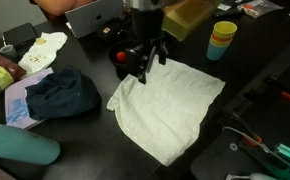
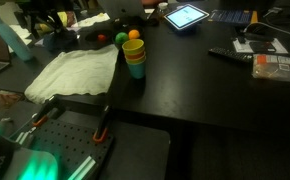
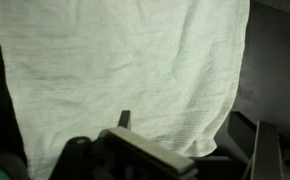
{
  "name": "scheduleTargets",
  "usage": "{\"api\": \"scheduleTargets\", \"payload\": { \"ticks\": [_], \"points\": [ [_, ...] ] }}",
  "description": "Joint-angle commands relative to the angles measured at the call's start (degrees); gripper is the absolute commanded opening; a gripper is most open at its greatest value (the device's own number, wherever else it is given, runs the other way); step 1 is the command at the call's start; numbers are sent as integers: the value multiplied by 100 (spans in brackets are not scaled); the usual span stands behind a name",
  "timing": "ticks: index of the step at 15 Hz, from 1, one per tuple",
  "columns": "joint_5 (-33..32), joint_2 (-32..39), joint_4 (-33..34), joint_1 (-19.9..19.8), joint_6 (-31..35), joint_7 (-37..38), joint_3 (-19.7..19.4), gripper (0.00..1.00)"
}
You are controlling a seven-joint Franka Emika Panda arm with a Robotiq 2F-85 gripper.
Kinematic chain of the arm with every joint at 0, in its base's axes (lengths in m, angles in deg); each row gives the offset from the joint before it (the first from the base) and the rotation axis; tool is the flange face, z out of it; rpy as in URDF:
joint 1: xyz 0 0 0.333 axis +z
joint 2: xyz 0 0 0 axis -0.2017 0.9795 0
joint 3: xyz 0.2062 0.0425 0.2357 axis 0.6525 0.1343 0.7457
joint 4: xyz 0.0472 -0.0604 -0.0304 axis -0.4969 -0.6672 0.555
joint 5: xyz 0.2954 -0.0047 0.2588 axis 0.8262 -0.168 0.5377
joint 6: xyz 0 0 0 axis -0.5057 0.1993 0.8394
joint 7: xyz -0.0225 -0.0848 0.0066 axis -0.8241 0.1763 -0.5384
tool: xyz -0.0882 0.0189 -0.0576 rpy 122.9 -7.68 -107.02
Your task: Remove the red object from the bowl then place it on the white towel then wrap it in the towel and place the wrapped towel back in the black bowl
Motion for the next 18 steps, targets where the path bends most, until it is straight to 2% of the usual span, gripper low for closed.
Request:
{"api": "scheduleTargets", "payload": {
  "ticks": [1, 12, 18],
  "points": [
    [-315, 893, 1088, 74, -60, 49, -86, 100],
    [-644, 3134, 3931, 113, -249, -600, -568, 100],
    [-992, 3631, 4763, 79, -440, -869, -815, 100]
  ]
}}
